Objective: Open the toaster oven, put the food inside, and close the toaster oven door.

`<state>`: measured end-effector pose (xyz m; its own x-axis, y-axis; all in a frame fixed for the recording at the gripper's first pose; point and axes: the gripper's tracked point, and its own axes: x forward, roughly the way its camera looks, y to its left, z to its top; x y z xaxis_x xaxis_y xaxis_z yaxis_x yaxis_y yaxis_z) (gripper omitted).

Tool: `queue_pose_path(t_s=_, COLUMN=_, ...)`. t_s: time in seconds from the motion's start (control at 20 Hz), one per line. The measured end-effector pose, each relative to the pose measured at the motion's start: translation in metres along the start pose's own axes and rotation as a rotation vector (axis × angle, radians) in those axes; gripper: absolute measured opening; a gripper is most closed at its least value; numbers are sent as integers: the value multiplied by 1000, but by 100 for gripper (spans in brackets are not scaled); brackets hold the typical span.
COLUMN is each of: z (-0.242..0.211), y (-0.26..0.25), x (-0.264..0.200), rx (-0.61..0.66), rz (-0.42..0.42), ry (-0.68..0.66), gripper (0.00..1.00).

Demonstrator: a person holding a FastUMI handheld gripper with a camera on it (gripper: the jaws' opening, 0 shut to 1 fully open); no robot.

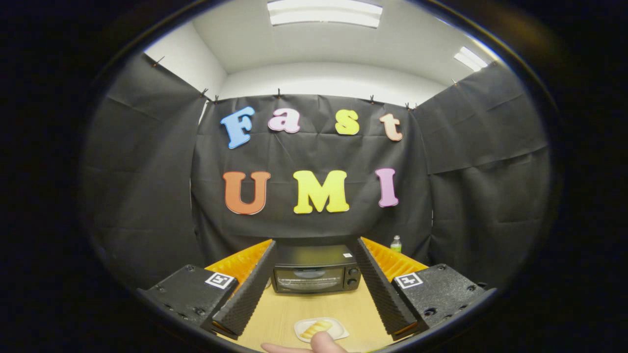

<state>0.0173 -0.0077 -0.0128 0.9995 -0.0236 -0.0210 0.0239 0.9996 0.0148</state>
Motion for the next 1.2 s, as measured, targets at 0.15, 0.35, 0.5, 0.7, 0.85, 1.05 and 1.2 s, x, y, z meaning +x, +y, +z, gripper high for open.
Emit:
queue_pose_path(t_s=0.15, z=6, y=-3, x=6, rx=-29, rz=-5, ry=-51, gripper=100)
queue_pose_path(t_s=0.35, z=1, y=-5, x=21, rx=-41, rz=12, ry=-89, gripper=100)
queue_pose_path(t_s=0.5, z=-19, y=-3, x=44, rx=-7, rz=67, ry=-43, gripper=100)
queue_pose_path(t_s=0.7, z=-49, y=-7, x=98, rx=31, rz=92, ry=24, gripper=100)
queue_pose_path(t_s=0.85, z=-71, y=-3, x=140, rx=28, rz=120, ry=62, gripper=100)
queue_pose_path(t_s=1.05, z=-111, y=6, x=196, rx=20, rz=136, ry=131, gripper=100)
queue_pose_path(t_s=1.2, z=-143, y=14, x=236, rx=36, rz=145, ry=174, gripper=100)
